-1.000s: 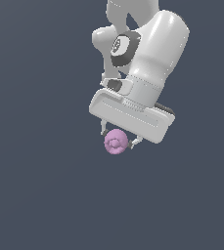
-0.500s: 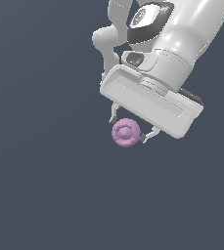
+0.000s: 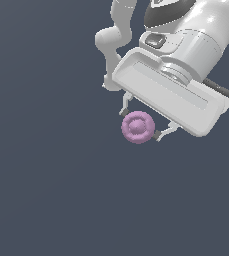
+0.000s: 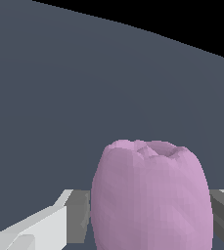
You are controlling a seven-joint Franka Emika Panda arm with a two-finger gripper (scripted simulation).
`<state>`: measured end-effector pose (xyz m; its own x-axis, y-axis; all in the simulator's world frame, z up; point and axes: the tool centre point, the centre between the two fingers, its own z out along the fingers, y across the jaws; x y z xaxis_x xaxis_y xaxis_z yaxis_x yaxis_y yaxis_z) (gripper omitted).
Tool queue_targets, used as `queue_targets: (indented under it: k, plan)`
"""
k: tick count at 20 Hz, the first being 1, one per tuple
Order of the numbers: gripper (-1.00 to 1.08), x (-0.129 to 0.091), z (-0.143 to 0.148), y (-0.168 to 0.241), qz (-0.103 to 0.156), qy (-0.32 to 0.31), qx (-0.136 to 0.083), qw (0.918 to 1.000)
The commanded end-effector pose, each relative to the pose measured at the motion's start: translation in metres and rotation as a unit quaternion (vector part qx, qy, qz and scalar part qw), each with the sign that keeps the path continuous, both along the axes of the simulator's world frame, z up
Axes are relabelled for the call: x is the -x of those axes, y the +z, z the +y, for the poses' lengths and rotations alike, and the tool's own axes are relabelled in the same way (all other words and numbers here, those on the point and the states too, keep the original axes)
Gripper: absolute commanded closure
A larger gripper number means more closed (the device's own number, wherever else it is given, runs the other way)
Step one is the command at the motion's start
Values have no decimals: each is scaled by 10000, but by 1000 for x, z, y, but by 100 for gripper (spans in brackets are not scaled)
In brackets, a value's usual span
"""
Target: Pick up the object and move it to a goal position.
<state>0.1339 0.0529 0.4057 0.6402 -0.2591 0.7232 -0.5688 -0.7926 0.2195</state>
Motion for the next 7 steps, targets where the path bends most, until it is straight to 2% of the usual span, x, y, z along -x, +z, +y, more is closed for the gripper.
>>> queue_targets:
  k: [1, 7]
  plan:
    - [108, -1, 1, 3, -32, -43, 20, 10000]
    - [108, -1, 0, 1, -1, -18, 10, 10000]
